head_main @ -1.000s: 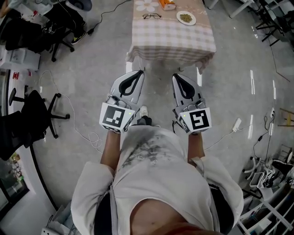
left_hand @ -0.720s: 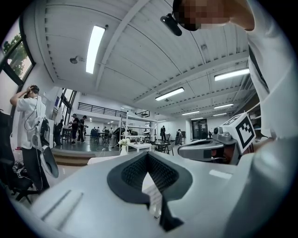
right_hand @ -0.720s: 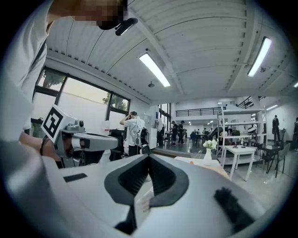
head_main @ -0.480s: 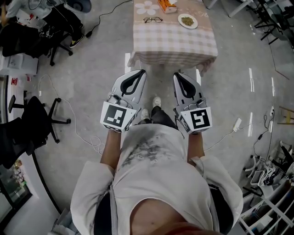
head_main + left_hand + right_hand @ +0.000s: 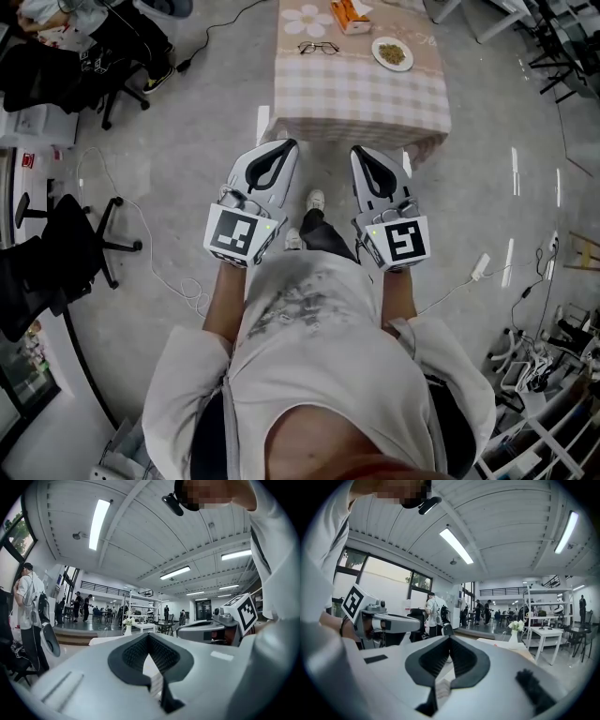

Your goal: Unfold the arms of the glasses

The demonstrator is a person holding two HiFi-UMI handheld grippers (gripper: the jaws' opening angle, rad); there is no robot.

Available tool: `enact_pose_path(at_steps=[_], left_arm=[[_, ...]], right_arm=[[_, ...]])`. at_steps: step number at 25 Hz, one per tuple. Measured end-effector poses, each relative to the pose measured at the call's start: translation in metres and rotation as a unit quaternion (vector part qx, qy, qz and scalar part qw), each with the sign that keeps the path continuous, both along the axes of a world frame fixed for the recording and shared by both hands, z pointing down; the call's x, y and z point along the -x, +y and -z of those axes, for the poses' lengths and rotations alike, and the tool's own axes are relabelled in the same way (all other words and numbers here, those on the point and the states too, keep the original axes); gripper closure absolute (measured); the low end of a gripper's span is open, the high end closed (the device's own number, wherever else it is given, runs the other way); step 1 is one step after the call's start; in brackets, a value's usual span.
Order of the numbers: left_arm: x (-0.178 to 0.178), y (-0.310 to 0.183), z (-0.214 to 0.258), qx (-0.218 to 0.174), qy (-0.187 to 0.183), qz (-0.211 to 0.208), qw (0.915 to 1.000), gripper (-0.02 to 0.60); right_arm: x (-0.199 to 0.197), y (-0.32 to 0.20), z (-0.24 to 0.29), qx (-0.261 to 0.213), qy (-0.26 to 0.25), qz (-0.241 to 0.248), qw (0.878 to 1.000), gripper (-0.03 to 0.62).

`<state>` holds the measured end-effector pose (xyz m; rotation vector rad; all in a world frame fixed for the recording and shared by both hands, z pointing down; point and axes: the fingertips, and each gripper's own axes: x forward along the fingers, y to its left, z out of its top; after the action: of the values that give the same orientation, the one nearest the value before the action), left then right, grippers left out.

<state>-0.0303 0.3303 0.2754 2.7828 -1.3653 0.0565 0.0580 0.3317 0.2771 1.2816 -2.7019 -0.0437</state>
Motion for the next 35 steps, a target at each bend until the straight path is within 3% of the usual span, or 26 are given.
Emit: enact_pose_path(at_steps=[17,35], left_arm=[[-0.02,-0.115,-0.008,0.018,-0.019,0.029,0.9992,0.572],[-0.031,-0.158,-0.015,0.035,-0.034,0.059,0.9971,0.572]], right_arm=[[-0.015,-0.121,-0.009,0.017,-0.014,0.04,0.999,0.577],[-0.022,-0.168,-0.019,0.036,-0.026,0.08,0.996,0.577]])
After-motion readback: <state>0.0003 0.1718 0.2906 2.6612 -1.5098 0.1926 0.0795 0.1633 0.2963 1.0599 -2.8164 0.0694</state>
